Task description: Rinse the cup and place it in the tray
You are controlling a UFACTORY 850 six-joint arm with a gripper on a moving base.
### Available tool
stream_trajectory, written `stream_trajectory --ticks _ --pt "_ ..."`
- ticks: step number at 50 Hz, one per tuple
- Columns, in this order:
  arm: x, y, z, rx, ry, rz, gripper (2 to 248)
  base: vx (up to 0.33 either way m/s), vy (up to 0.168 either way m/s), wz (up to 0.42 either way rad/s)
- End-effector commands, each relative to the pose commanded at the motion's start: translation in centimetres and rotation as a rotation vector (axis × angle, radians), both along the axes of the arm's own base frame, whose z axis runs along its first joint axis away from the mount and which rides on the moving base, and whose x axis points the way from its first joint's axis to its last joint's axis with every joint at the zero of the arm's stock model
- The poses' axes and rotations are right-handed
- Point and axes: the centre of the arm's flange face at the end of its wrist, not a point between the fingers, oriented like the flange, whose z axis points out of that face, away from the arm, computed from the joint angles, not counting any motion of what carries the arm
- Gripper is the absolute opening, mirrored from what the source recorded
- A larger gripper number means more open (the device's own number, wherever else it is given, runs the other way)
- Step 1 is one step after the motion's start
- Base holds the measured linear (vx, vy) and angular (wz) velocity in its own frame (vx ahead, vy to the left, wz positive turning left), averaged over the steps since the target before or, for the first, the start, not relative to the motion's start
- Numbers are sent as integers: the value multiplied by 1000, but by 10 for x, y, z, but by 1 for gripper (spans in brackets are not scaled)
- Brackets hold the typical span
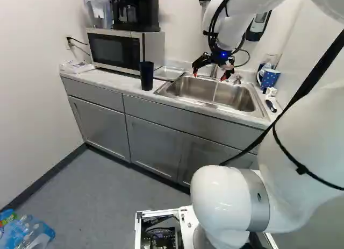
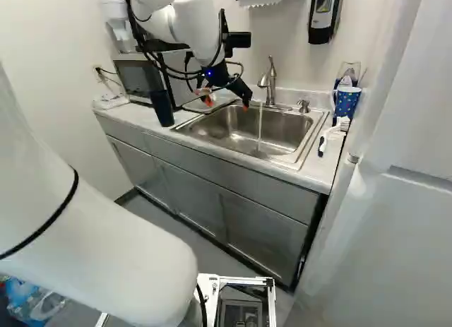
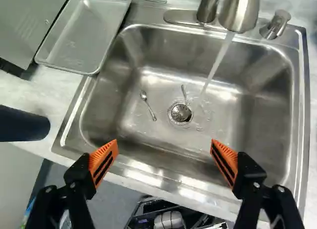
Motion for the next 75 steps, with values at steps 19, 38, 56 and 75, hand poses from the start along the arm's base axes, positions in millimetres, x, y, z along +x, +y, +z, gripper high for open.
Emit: stream_trajectory --ticks 19,38,56,75 --pt "2 32 0 0 -1 74 247 0 0 0" --pt "4 63 0 0 -1 148 247 0 0 0" --pt "4 93 0 0 -1 218 247 0 0 0" --pt "4 124 0 0 -1 292 247 0 0 0"
